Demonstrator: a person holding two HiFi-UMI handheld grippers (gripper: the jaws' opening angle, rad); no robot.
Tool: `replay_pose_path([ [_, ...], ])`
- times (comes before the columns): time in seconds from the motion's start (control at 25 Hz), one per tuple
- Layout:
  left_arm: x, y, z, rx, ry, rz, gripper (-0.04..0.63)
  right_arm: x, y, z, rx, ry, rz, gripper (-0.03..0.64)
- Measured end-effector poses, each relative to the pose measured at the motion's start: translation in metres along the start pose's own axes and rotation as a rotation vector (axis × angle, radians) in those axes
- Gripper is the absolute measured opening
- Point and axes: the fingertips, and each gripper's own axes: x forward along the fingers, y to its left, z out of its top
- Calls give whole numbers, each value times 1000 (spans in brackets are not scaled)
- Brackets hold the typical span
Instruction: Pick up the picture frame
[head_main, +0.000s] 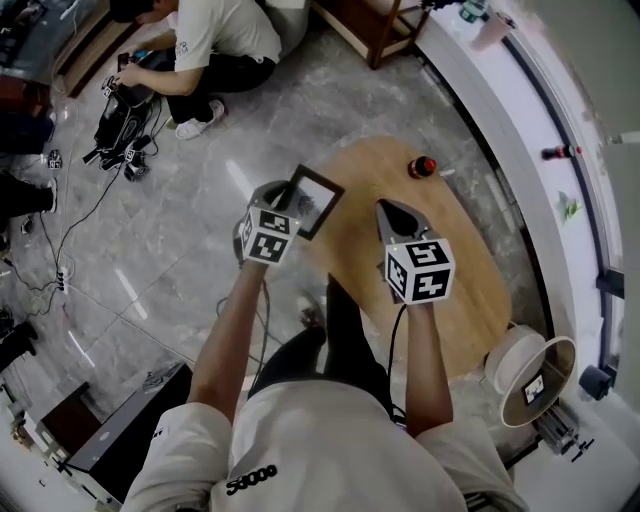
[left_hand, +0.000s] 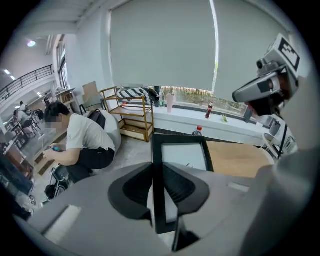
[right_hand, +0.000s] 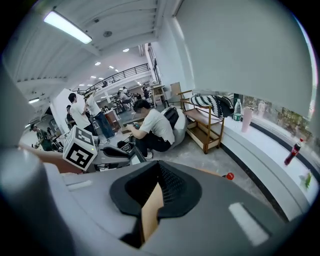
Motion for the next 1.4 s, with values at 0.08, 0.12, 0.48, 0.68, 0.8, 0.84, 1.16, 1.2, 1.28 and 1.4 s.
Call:
replay_pose_path([
  [0.08,-22,0,4,0,-25,19,74,-13,12,5,-21,-21,4,3],
  [0.12,-33,0,5,0,-38,28,74,-20,17,8,-29,-32,5,3],
  [0.48,-125,1,29,38,-166,103,74,-72,72,36,-123,-117,25,3],
  [0.68,-172,-9,39,61,-222,134,74,-103,97,46,-159,-161,24,3],
  [0.8,-198,-13,49,78,-264,153,74,-119,109,53,-185,-190,23,3],
  [0.84,-207,-14,52,83,-278,159,74,-124,114,55,-196,-199,23,3],
  [1.16,-289,-18,73,120,-407,221,74,-173,161,72,-298,-278,30,3],
  [1.2,-299,-18,75,122,-426,230,74,-180,167,74,-309,-290,30,3],
  [1.28,-321,-18,79,124,-463,248,74,-193,178,79,-331,-310,30,3],
  [1.4,-356,-21,86,136,-507,278,74,-213,193,84,-364,-343,31,3],
])
